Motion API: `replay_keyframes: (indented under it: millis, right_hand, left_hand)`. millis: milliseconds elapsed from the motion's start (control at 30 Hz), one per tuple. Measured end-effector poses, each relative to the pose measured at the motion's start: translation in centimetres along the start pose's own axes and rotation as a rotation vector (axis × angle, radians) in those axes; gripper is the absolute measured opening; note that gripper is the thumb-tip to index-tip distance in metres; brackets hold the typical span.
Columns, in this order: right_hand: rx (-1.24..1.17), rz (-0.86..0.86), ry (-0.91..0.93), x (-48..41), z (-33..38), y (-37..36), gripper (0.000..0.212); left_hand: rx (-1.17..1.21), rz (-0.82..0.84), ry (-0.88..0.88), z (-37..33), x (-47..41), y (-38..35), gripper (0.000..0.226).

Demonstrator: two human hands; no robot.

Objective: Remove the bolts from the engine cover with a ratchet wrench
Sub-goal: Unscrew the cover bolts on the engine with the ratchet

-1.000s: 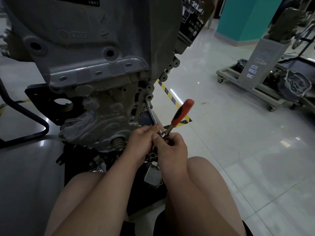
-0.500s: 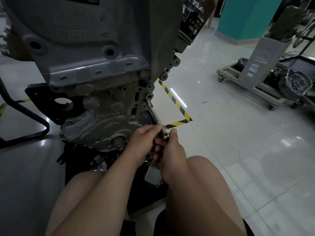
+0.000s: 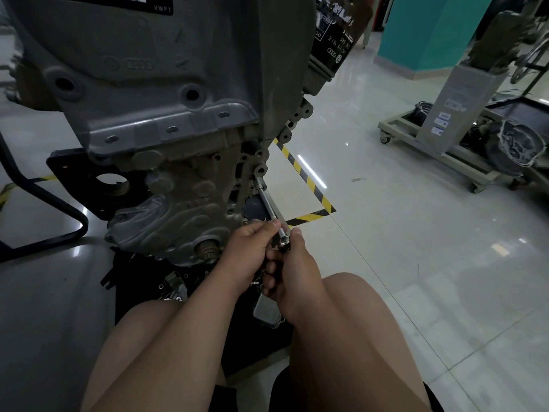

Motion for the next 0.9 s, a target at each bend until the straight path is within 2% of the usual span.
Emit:
replay_keyframes:
  millis: [300,400,500,667,767,900]
  right_hand:
    - [0.11,-0.077,0.219,0.0,0.6,0.6,0.053]
    - [0.095,-0.072,0.303,0.6,0.7,0.8,0.042]
    - [0.103,-0.076,0.37,1.0,0.9,0.8,0.03]
    - [0.123,-0.131,0.418,0.9,1.1,0.7,0.031]
    - [0.107,-0.114,0.372,0.8,0.8,0.7,0.04]
    - [-0.036,-0.083,0.098,0.1,0.5,0.4,0.058]
  left_hand:
    - [0.006,-0.084,-0.081,0.2,-0.7,0.2,0.034]
    - [0.038,-0.099,-0.078,0.3,-1.0,0.3,0.023]
    - [0.043,-0.121,-0.063,0.5,-1.1,0.5,0.028]
    - [0.016,-0.102,-0.057,0.4,-1.1,0.5,0.025]
    - [0.0,-0.066,-0.048,0.3,-1.1,0.4,0.029]
    - [0.008,0.024,-0.029,0.0,-0.6,-0.2,0.027]
Point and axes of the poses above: each hand's wrist, its own x-axis away from the middle knuckle, its own y-axis out of the back of the hand, z = x × y, the point moved 4 cm from there along -x, towards the middle knuckle, and after that the axes turned 4 degrees about -x, right-handed, at the moved point
